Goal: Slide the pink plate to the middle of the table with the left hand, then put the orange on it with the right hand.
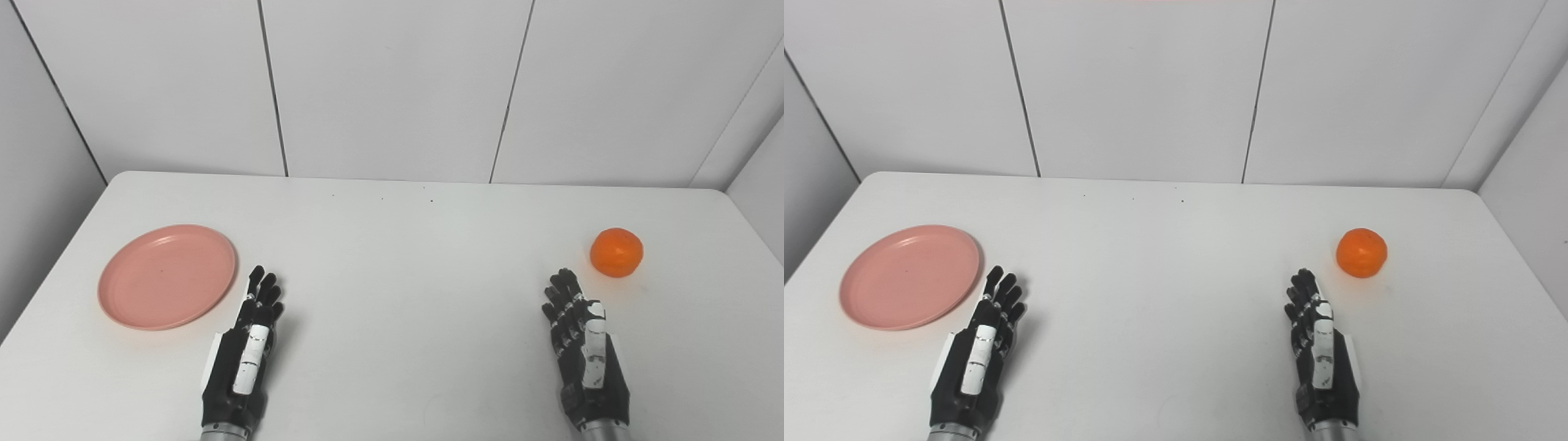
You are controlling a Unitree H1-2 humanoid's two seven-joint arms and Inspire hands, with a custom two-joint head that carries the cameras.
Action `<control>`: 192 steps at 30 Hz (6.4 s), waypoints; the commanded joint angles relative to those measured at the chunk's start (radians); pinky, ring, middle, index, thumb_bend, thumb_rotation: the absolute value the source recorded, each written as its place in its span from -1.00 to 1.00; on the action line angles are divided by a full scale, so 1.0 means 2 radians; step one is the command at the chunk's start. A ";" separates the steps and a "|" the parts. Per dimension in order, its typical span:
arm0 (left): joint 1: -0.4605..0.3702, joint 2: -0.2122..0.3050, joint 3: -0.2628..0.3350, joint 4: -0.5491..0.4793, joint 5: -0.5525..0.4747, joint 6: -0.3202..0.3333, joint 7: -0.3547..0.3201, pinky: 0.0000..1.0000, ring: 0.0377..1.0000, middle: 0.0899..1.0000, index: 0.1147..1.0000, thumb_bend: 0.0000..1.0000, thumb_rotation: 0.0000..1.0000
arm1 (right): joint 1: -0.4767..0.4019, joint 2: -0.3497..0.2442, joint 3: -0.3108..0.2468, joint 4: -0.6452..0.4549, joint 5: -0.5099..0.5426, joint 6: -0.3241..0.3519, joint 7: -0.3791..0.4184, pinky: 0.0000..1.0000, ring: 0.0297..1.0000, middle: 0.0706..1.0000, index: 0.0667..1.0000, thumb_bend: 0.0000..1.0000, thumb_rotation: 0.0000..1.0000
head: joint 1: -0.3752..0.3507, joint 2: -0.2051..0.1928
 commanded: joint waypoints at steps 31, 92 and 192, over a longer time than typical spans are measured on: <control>0.020 0.002 0.004 0.017 -0.003 -0.016 0.001 1.00 1.00 1.00 1.00 0.53 0.64 | 0.015 -0.011 0.012 0.032 -0.021 -0.010 0.007 1.00 0.91 0.86 0.87 0.65 1.00 | 0.013 -0.002; 0.031 -0.031 -0.039 0.017 0.006 -0.001 0.026 1.00 1.00 0.99 1.00 0.58 0.31 | 0.017 -0.046 -0.010 0.085 0.014 -0.032 0.041 1.00 0.94 0.91 0.92 0.61 1.00 | 0.121 -0.075; -0.294 0.235 0.184 0.194 -0.095 0.051 -0.023 0.83 0.78 0.82 0.86 0.77 0.35 | 0.019 -0.035 -0.006 0.095 -0.008 -0.046 0.041 0.94 0.84 0.86 0.89 0.55 1.00 | 0.111 -0.078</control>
